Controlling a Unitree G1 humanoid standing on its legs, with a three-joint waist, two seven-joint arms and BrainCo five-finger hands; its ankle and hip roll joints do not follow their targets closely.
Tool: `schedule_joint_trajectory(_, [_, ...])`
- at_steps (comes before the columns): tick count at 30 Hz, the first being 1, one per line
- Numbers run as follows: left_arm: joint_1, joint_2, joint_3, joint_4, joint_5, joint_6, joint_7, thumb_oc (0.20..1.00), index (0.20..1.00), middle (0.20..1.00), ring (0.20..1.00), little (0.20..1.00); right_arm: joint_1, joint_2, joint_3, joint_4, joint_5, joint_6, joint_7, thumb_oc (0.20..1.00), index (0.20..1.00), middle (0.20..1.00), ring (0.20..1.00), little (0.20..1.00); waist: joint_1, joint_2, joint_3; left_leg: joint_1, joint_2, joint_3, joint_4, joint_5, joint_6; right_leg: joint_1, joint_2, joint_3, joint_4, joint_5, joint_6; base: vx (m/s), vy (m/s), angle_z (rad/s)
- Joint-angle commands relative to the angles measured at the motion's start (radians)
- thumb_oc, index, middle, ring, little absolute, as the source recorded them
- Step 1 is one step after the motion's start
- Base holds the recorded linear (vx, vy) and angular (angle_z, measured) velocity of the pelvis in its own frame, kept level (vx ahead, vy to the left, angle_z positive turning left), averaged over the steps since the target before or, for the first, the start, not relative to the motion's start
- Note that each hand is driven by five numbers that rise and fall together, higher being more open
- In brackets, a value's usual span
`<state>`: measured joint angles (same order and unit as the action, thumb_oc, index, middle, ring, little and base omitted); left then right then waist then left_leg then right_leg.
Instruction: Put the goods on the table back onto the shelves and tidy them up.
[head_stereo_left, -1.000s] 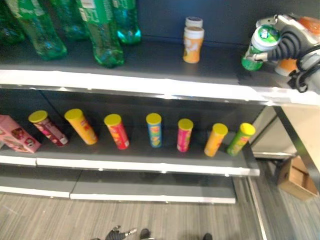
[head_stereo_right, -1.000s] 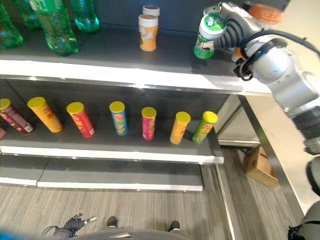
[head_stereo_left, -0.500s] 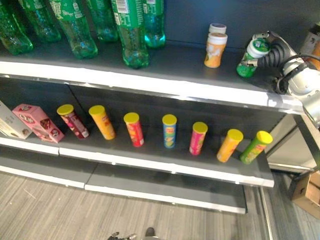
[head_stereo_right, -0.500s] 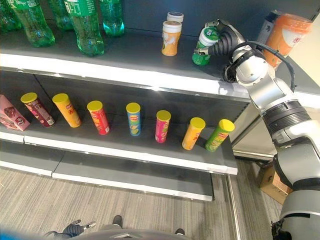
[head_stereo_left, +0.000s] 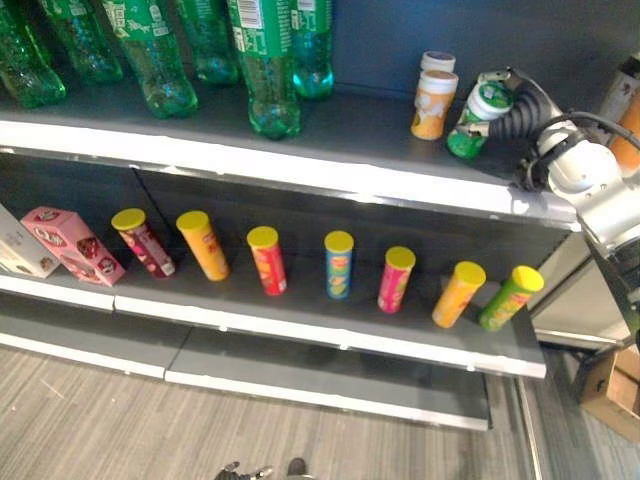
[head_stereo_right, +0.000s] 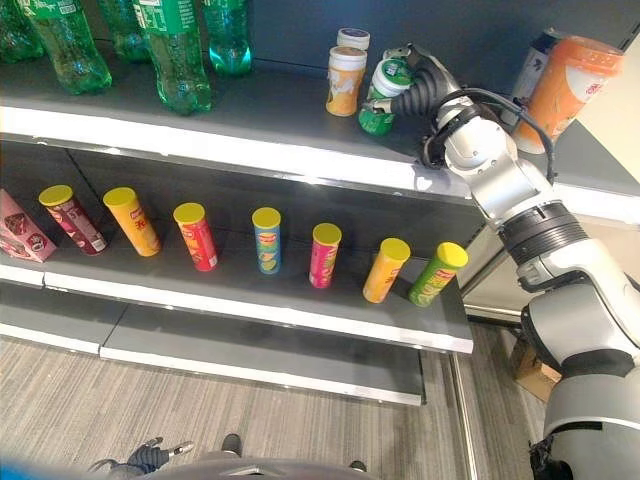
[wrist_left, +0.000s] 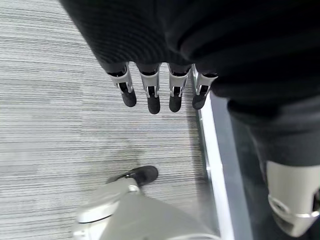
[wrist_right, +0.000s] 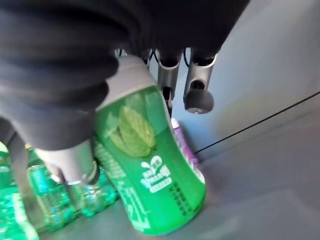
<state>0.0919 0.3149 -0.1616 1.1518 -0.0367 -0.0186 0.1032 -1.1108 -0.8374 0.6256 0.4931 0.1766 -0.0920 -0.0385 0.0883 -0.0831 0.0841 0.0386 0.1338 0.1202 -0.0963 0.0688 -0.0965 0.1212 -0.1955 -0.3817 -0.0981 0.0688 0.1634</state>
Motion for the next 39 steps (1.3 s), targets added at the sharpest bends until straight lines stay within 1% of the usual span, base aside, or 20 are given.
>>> schedule_joint_trajectory(1, [-0.063,0.056,-0.029,0.033,0.002,-0.011,0.018,1.000,1.000,1.000,1.000,1.000,-0.139,-0.012,0.053,0.018,0.039,-0.025,-0.004,0.200,0.200,0.200,0.200,0.200,0.024,-0.059,0.012,0.018,0.015,0.054,0.059,-0.102,-0.037,0.015,-0.063,0.040,0.065,-0.082,0.036,0.00,0.000,0.00])
schedule_joint_trajectory(8, [-0.059,0.054,-0.018,0.050,0.015,-0.007,0.023,1.000,1.000,1.000,1.000,1.000,-0.122,-0.031,0.063,-0.052,0.041,-0.033,0.012,0.200,0.200,0.200,0.200,0.200,0.015,-0.065,0.010,0.023,0.012,0.061,0.059,-0.107,-0.035,0.009,-0.069,0.045,0.072,-0.080,0.039,0.00,0.003,0.02])
schedule_joint_trajectory(27, [-0.073,0.067,0.000,0.080,0.031,-0.007,0.024,1.000,1.000,1.000,1.000,1.000,-0.127,-0.056,0.121,-0.148,0.070,-0.056,0.063,0.200,0.200,0.200,0.200,0.200,-0.005,-0.080,0.003,0.039,0.017,0.086,0.057,-0.114,-0.039,0.004,-0.072,0.051,0.075,-0.076,0.042,0.00,0.000,0.00])
schedule_joint_trajectory(39, [-0.072,0.068,0.002,0.071,0.027,-0.008,0.024,1.000,1.000,1.000,1.000,1.000,-0.136,-0.072,0.139,-0.105,0.038,-0.043,0.066,0.200,0.200,0.200,0.200,0.200,-0.009,-0.080,0.002,0.040,0.019,0.089,0.055,-0.114,-0.039,-0.001,-0.070,0.056,0.071,-0.074,0.041,0.00,0.000,0.00])
